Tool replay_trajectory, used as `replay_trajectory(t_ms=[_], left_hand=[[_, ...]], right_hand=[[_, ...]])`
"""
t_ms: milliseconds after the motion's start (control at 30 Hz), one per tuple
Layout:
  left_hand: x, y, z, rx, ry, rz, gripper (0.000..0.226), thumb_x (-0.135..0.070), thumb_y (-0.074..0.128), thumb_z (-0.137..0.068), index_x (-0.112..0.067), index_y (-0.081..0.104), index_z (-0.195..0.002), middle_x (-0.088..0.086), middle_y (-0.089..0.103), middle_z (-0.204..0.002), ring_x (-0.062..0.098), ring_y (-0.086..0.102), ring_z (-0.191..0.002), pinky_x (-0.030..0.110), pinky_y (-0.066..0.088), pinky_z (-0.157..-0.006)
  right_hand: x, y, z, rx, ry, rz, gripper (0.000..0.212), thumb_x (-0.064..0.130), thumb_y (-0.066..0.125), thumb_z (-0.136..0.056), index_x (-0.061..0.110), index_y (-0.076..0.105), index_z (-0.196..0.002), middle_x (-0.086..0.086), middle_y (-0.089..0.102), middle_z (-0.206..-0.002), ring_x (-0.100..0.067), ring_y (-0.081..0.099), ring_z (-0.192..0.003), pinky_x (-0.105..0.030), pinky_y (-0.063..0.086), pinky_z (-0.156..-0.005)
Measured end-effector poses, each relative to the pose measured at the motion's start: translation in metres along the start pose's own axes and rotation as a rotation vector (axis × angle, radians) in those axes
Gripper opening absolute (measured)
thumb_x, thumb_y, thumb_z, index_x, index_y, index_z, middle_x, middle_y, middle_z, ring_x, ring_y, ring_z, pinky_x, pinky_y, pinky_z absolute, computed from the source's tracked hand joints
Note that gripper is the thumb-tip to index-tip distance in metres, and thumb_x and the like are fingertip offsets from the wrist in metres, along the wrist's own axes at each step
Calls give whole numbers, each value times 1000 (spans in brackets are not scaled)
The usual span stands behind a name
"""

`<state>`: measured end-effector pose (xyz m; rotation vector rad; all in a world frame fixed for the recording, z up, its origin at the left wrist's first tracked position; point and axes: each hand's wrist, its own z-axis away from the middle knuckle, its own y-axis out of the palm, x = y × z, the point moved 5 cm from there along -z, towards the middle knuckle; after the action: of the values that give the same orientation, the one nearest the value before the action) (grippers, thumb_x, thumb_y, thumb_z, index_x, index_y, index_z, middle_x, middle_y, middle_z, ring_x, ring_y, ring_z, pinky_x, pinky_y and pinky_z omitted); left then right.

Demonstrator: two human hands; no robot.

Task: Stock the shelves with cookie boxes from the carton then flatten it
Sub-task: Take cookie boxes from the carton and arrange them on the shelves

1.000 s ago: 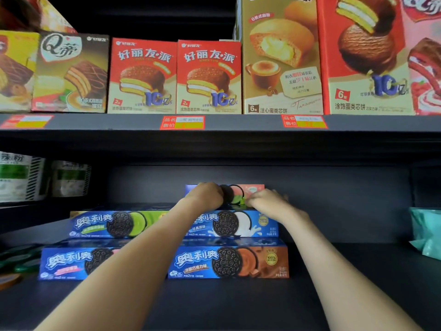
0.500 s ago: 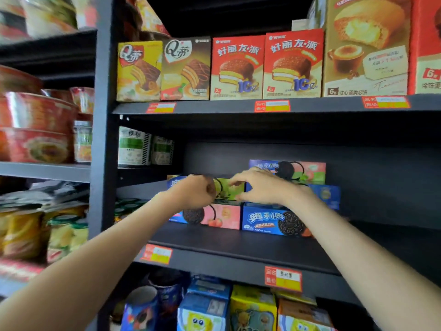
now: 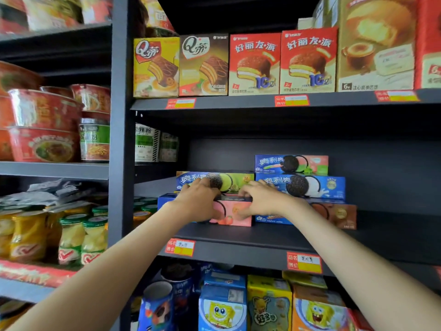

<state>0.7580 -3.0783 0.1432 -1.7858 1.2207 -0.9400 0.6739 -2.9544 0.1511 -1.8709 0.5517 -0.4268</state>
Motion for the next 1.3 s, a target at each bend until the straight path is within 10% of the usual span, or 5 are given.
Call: replay_trajectory(t_ms=[267, 467, 700, 900, 1300], left_hand=[[-11, -20, 5, -91, 49, 174, 67, -50, 71, -74, -19, 46, -128, 1, 53, -122, 21, 52, -109, 27, 40, -87], [-17, -56, 1, -287, 40, 212, 70, -60, 66, -75, -20, 47, -129, 4, 52, -120, 24, 49, -113, 32, 37, -95], [-62, -84, -30, -475, 51, 172, 60, -59, 57, -82, -25, 49, -130, 0, 53, -121, 21, 46, -119, 34, 29, -101], [-109, -90, -45, -917, 222, 80, 34, -25, 62, -78, -9, 59, -108, 10, 60, -102, 32, 58, -89, 40, 47, -79], [-148, -52, -136, -322, 148, 60, 60, -10, 44, -89, -29, 33, -145, 6, 36, -142, 29, 43, -126, 39, 39, -100]], right_hand=[[-13, -12, 22, -117, -59, -111, 54, 37, 73, -77, 26, 50, -125, 4, 47, -123, -15, 35, -118, -32, 29, -98], [-40, -35, 39, -194, -44, -835, 27, 26, 74, -80, 34, 57, -99, 22, 65, -95, 6, 61, -90, -5, 45, -74], [-87, -60, 42, -490, -20, -1024, 13, 21, 73, -81, 24, 71, -94, 11, 74, -96, -3, 67, -93, -21, 49, -87], [-137, -85, 50, -651, 105, -1141, 6, 20, 70, -83, 17, 73, -88, -7, 74, -95, -20, 67, -90, -32, 51, -85], [-221, -90, 15, -738, 331, -1234, 12, 19, 75, -80, 13, 65, -79, -10, 70, -91, -26, 66, -89, -41, 51, -93]])
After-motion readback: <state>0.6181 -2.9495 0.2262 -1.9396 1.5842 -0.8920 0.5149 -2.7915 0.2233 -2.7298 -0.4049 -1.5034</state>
